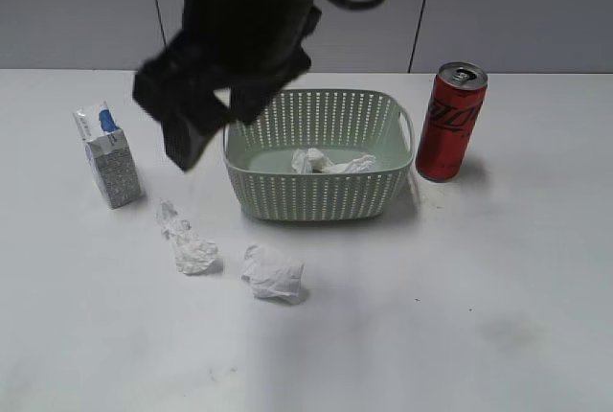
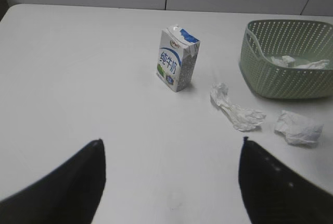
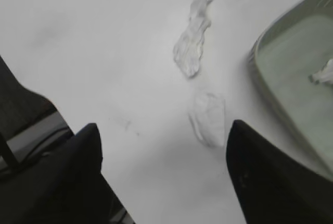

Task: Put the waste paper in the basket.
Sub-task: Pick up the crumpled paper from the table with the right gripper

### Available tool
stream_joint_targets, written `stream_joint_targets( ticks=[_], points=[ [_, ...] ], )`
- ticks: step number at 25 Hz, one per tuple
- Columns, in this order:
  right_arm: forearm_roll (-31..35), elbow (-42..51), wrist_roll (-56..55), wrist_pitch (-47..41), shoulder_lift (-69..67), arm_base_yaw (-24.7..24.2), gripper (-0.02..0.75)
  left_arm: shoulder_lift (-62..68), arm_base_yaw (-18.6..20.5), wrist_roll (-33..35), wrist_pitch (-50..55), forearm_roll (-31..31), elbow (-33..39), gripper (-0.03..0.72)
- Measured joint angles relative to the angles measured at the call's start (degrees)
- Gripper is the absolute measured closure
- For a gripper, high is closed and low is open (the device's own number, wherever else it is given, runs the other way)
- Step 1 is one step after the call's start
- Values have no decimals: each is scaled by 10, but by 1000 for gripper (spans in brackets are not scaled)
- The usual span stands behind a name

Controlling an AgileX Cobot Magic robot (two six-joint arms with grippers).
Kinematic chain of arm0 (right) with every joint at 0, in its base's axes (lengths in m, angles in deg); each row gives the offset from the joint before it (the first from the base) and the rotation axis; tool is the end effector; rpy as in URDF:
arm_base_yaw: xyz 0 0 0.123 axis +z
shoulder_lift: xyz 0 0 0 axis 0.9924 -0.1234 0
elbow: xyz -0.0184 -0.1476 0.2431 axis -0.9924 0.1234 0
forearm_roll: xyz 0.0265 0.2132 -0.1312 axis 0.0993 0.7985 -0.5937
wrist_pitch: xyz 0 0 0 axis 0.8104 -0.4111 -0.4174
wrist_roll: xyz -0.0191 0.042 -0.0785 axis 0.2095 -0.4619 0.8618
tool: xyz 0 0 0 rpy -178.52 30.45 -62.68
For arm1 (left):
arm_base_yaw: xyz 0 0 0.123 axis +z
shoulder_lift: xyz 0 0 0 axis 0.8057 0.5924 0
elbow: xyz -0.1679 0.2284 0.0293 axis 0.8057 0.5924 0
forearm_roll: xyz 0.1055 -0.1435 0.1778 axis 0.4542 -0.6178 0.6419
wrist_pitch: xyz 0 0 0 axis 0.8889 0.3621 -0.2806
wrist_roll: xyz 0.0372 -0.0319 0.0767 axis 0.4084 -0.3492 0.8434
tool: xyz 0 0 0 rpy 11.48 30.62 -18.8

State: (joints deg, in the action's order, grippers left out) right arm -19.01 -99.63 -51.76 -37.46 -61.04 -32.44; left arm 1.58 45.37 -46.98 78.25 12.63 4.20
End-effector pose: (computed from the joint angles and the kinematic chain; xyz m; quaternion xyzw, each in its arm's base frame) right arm 0.2581 0.3410 0.3210 -0.4451 0.8649 0.1753 0.1518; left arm -0.0069 -0.0111 0.2818 0.0851 0.8346 -0.1015 0.5346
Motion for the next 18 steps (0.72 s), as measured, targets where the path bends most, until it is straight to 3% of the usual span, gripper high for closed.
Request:
stream_joint_targets(
  ticks=[5, 11, 18],
  points=[
    [0, 133, 5, 44, 5, 10, 177, 0, 0, 0, 0, 0, 0, 97],
    [-22, 272, -22, 202, 5, 10, 181, 0, 0, 0, 0, 0, 0, 97],
    [-77, 374, -110, 364, 3, 10, 186, 0, 0, 0, 0, 0, 0, 97]
  ],
)
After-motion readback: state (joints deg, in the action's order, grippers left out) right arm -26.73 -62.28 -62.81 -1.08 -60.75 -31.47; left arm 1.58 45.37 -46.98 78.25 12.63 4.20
